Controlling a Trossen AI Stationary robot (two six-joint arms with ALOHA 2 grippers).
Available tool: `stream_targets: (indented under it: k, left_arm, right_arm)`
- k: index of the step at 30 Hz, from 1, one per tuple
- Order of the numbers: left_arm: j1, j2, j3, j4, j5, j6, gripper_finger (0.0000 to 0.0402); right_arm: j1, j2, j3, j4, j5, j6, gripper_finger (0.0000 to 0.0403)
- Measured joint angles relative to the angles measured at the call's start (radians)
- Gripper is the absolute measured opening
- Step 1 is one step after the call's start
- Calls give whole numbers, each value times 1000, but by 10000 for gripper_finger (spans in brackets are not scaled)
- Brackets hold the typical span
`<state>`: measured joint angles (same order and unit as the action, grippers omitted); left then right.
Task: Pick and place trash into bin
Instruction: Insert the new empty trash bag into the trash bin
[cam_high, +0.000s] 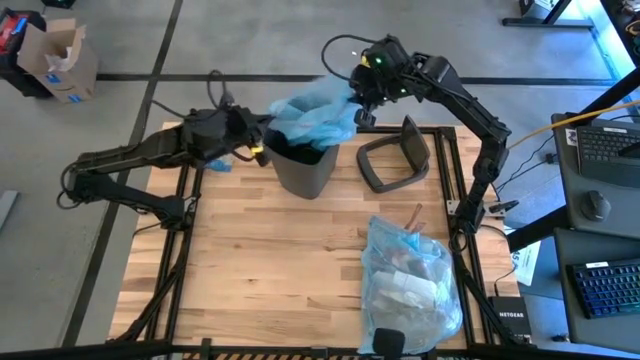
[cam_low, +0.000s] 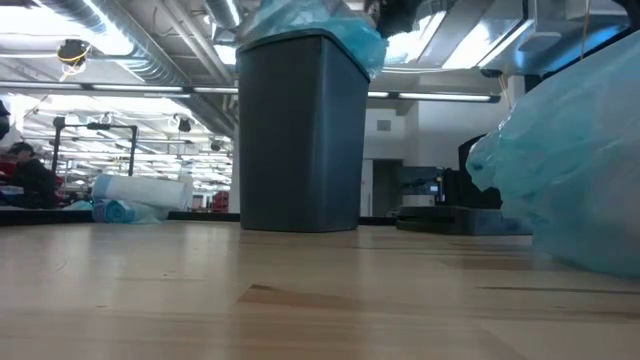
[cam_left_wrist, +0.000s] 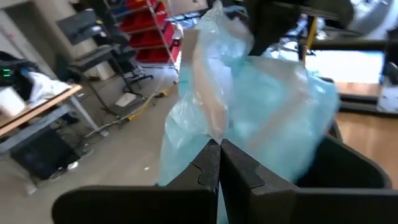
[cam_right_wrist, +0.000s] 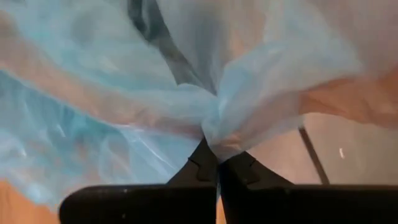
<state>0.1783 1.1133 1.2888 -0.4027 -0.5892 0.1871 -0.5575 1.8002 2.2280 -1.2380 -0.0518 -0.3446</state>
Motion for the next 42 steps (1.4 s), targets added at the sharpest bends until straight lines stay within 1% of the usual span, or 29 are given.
stream_targets:
  k: [2, 6, 7, 9, 13, 15, 19, 21, 23, 26, 28, 31, 35, 38, 40, 42]
  left_arm:
    - [0, -27, 0, -2, -26, 1, 0]
    - [0, -86, 0, -16, -44, -2, 0]
    - [0, -98, 0, -17, -45, -2, 0]
    - [0, -119, 0, -19, -45, 0, 0]
    - [0, -147, 0, -23, -44, -4, 0]
    - [0, -148, 0, -34, -44, -4, 0]
    - [-2, -145, -18, -33, -43, -12, 0]
    - [-3, -144, -35, -30, -21, -26, 0]
    - [-3, -143, -49, -31, -13, -33, 0]
    - [-3, -143, -59, -20, -13, -35, 0]
    - [-3, -142, -59, -20, -11, -35, 0]
    - [-9, -142, -60, -20, -5, -43, 0]
    - [-21, -142, -60, -13, 4, -45, 0]
    - [-34, -142, -60, 0, 11, -44, 0]
    - [-37, -142, -60, 3, 13, -41, 0]
    - [-45, -143, -60, 4, 13, -42, 0]
  right_arm:
    - [1, -4, 1, 54, -44, 11, 0]
    - [2, 17, 2, 124, -224, 31, 0]
    - [3, 29, 1, 145, -255, 38, 0]
    - [14, 57, 1, 197, -264, 51, 0]
    - [25, 104, 1, 338, -221, 51, 0]
    - [29, 127, 1, 359, -172, 24, 0]
    - [27, 147, -1, 336, 19, -47, 0]
    - [17, 147, -1, 350, 101, -92, 0]
    - [5, 148, 0, 414, 136, -114, 0]
    - [-15, 158, 0, 537, 138, -121, 0]
    - [-20, 161, 0, 575, 116, -127, 0]
    - [-20, 161, 0, 574, 63, -135, 0]
    - [-19, 162, 0, 559, -89, -118, 0]
    - [0, 174, -15, 565, -179, -99, 0]
    - [14, 178, -45, 554, -190, -99, 0]
    - [29, 179, -72, 551, -178, -101, 0]
